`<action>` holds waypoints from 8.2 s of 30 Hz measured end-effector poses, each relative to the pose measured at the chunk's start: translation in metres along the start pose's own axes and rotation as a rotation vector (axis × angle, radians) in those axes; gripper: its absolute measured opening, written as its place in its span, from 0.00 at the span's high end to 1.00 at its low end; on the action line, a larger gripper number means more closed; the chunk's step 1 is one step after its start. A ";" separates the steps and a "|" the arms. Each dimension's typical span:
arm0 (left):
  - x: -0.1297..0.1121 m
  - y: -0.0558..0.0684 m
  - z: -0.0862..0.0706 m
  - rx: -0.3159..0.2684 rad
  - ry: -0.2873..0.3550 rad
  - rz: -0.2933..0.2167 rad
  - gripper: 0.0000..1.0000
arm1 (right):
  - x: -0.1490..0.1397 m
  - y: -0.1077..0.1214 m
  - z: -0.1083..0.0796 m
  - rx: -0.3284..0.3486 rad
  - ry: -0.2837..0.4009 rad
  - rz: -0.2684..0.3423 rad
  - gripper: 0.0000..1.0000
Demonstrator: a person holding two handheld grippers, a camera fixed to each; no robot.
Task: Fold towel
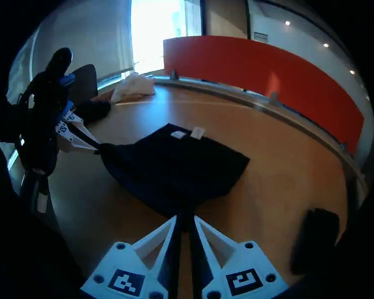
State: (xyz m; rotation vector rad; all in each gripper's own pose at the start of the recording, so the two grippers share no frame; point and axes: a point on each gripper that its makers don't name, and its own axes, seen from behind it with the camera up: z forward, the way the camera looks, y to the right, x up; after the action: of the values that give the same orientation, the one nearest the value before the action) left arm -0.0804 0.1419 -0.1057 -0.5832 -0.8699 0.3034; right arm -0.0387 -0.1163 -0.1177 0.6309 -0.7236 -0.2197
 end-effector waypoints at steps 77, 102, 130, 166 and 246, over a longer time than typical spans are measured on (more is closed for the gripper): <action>0.033 -0.006 0.019 -0.049 -0.036 -0.035 0.87 | 0.002 0.037 0.014 -0.013 -0.111 0.068 0.91; 0.035 -0.027 0.072 -0.003 -0.047 0.001 0.72 | -0.007 0.062 0.061 -0.049 -0.149 0.107 0.83; 0.046 -0.064 0.089 0.127 -0.037 -0.001 0.39 | 0.000 0.099 0.076 -0.192 -0.125 0.039 0.24; 0.062 -0.081 0.092 0.175 -0.020 -0.066 0.35 | 0.011 0.095 0.051 -0.215 -0.060 0.049 0.00; -0.075 -0.047 -0.053 0.303 0.009 -0.355 0.00 | -0.039 0.042 0.046 -0.039 -0.133 -0.093 0.01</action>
State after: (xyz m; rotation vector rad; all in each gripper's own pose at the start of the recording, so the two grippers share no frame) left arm -0.0835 0.0497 -0.1516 -0.1428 -0.8813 0.1051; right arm -0.0997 -0.0891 -0.0869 0.6177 -0.8172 -0.3631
